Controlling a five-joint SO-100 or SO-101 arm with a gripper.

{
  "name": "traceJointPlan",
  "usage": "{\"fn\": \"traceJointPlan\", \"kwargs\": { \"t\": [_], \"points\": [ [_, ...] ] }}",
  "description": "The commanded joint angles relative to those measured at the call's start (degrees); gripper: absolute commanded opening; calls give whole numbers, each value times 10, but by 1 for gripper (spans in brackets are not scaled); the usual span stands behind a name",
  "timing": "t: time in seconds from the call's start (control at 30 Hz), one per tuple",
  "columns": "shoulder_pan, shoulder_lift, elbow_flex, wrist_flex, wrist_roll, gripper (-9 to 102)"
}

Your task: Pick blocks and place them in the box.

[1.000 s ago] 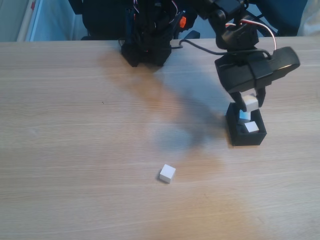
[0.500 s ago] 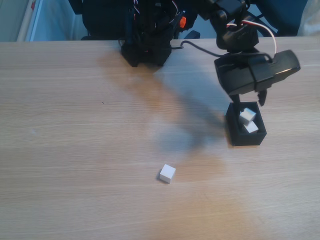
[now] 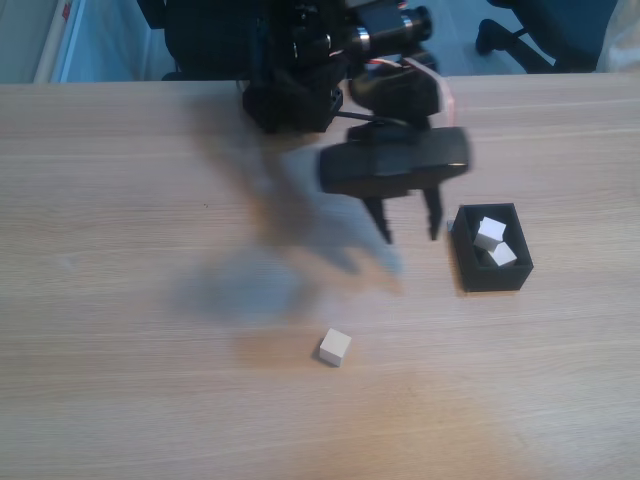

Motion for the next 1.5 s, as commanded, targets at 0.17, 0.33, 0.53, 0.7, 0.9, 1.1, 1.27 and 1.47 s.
{"fn": "traceJointPlan", "kwargs": {
  "t": [0.17, 0.33, 0.53, 0.7, 0.9, 1.1, 1.27, 1.47],
  "points": [
    [83, 27, 13, 52, 120, 17],
    [88, -16, -6, 105, 144, 18],
    [99, -70, -18, 89, 97, 19],
    [117, -125, -56, 65, 63, 19],
    [120, -188, -121, 52, 36, 19],
    [117, -246, -185, 47, 31, 19],
    [120, -287, -219, 27, 13, 19],
    [121, -325, -251, -1, -8, 19]
  ]
}}
